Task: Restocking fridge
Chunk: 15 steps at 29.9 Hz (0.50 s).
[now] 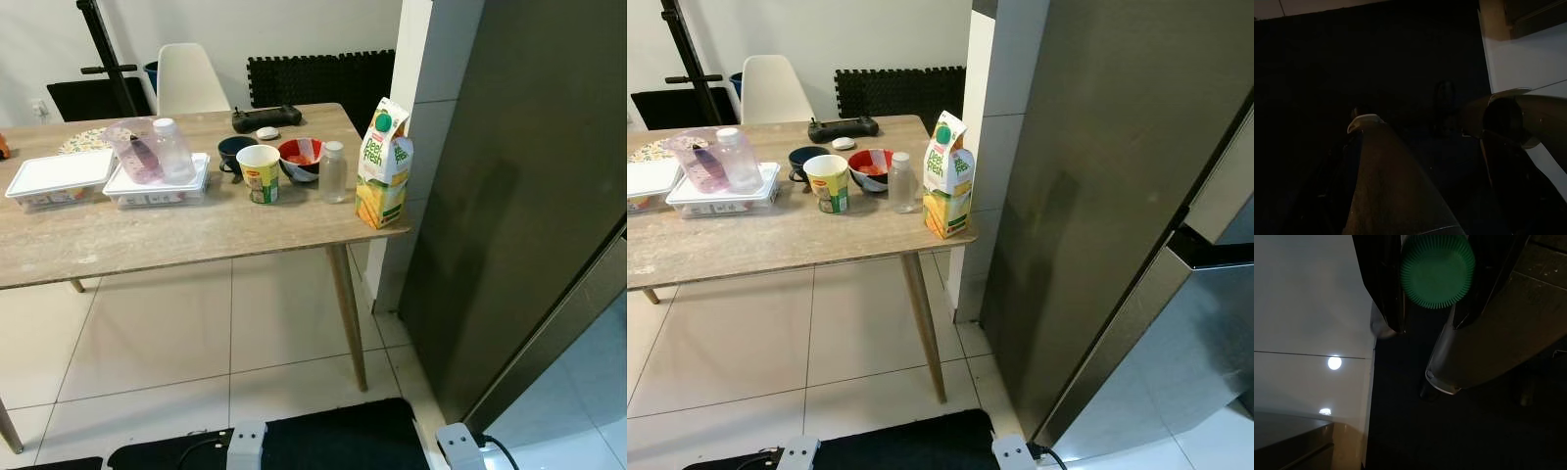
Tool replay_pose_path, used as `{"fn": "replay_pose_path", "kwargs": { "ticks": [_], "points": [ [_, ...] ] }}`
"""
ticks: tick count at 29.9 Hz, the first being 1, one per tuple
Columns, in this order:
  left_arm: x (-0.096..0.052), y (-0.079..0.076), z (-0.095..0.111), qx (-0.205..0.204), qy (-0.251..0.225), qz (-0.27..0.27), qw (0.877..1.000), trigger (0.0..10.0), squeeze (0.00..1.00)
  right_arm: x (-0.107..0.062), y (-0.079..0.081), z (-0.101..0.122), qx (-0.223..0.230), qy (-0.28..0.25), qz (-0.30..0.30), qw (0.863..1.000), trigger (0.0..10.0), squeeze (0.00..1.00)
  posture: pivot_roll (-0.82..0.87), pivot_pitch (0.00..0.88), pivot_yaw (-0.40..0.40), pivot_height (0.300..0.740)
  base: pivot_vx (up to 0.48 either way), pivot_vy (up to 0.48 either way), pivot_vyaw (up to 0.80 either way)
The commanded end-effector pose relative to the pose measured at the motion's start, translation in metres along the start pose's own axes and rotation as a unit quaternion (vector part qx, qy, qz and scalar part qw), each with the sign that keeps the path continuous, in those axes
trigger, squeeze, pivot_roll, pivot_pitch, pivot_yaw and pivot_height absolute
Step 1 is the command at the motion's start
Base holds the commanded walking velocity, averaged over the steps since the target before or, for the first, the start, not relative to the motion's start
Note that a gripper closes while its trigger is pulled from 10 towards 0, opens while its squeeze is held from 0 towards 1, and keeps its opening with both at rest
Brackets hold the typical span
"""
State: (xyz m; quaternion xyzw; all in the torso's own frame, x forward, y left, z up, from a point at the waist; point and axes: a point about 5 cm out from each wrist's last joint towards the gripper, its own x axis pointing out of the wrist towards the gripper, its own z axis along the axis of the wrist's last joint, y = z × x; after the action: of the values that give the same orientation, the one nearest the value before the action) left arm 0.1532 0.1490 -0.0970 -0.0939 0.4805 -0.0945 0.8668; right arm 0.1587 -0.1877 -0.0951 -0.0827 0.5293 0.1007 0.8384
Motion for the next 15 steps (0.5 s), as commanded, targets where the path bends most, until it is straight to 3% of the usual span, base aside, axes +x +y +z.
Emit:
{"fn": "replay_pose_path", "kwargs": {
  "ticks": [1, 15],
  "points": [
    [-0.0024, 0.0053, -0.0052, -0.001, 0.011, 0.008, 1.0, 10.0, 0.0, 0.0001, 0.0025, -0.0035, 0.006, 0.005, 0.002, 1.0, 10.0, 0.0, -0.05, 0.0, -0.019, 0.74, 0.0, 0.0, 0.0],
    [-0.0026, 0.0052, -0.0074, -0.005, 0.014, 0.012, 1.0, 10.0, 0.0, 0.0, 0.0008, -0.0013, 0.003, 0.002, 0.002, 1.0, 10.0, 0.0, -0.04, 0.0, -0.023, 0.74, 0.0, 0.0, 0.0]
  ]
}}
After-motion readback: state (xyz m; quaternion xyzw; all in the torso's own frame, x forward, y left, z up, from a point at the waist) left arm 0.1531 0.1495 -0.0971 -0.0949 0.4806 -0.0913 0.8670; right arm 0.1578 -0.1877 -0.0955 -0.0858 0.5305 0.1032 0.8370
